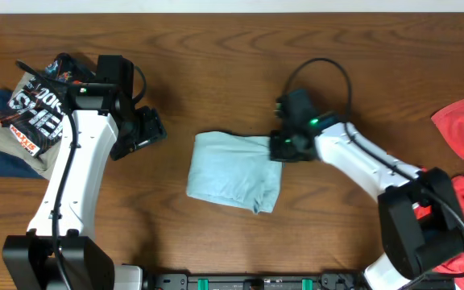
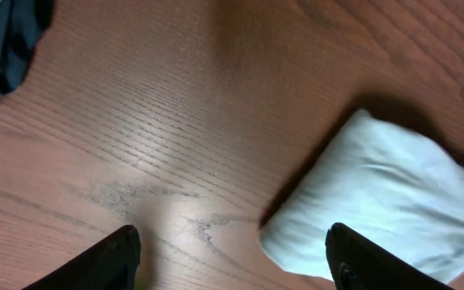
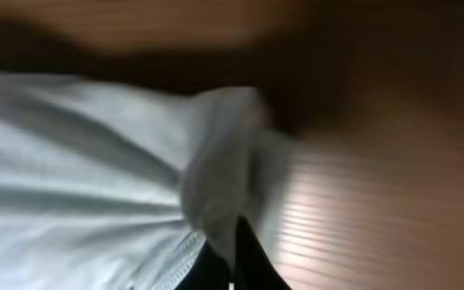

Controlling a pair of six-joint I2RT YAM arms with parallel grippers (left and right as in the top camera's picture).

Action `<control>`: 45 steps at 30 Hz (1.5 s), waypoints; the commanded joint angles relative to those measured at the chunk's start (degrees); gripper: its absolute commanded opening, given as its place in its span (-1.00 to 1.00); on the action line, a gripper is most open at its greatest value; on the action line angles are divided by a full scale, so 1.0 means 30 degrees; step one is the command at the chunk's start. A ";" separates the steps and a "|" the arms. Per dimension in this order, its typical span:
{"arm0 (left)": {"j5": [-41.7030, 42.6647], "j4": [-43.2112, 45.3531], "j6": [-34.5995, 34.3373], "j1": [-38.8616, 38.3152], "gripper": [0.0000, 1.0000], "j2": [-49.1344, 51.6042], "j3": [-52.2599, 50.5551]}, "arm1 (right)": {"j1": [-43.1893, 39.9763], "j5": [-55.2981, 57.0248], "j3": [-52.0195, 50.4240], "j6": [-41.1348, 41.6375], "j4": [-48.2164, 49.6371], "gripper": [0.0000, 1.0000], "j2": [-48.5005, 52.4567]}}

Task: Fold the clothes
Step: 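Grasp the folded light-blue bundle's left edge with the left gripper, then carry the bundle left and place it on the clothes stack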

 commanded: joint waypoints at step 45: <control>1.0513 1.2772 0.4714 -0.6433 -0.88 0.7854 -0.4357 | -0.2608 0.5122 0.0153 -0.1821 -0.7635 0.12 -0.1260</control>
